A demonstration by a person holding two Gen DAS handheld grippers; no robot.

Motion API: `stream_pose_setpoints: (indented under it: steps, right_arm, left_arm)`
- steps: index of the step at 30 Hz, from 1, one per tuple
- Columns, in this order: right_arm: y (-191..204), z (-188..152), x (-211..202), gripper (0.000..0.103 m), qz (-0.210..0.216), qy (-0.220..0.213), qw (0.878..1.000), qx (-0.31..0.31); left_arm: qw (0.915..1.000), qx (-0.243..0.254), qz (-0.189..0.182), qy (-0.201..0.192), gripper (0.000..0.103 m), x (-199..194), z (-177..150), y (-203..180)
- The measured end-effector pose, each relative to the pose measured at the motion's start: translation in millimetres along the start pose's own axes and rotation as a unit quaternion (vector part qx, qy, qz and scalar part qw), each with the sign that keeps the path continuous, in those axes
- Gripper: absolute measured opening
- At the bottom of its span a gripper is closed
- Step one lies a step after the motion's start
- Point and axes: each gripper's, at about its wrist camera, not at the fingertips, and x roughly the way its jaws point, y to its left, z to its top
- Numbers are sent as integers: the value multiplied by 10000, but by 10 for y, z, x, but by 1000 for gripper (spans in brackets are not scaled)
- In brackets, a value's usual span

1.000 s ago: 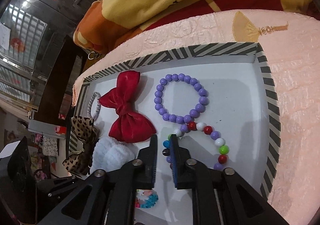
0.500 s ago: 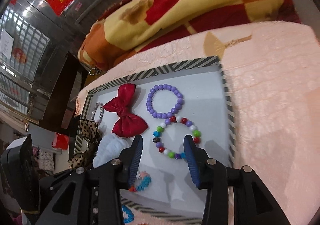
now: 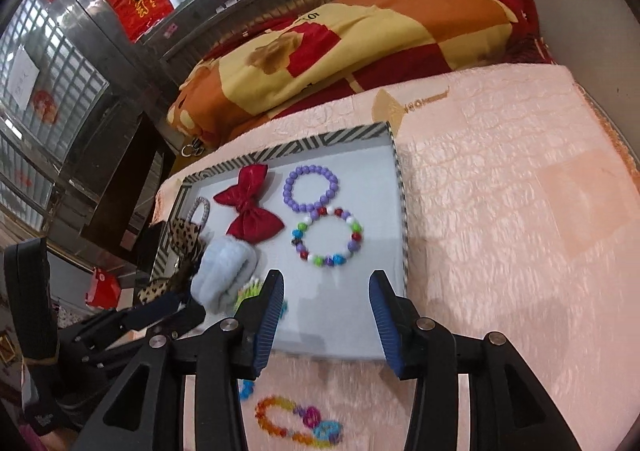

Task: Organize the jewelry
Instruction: 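Move both tools back toward the blue bracelet and orange heart bracelet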

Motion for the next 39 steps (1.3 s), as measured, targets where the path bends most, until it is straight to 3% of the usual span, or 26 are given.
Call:
stream_pose_setpoints:
  steps: [18, 39]
  right_arm:
    - [125, -593, -413, 53, -20, 24, 9991, -426]
    - [102, -878, -678, 54, -24, 2, 9982, -594]
  left_arm:
    - [9987, -309, 315, -259, 36, -389, -533, -103]
    - [9974, -412, 420, -419, 36, -583, -811, -235]
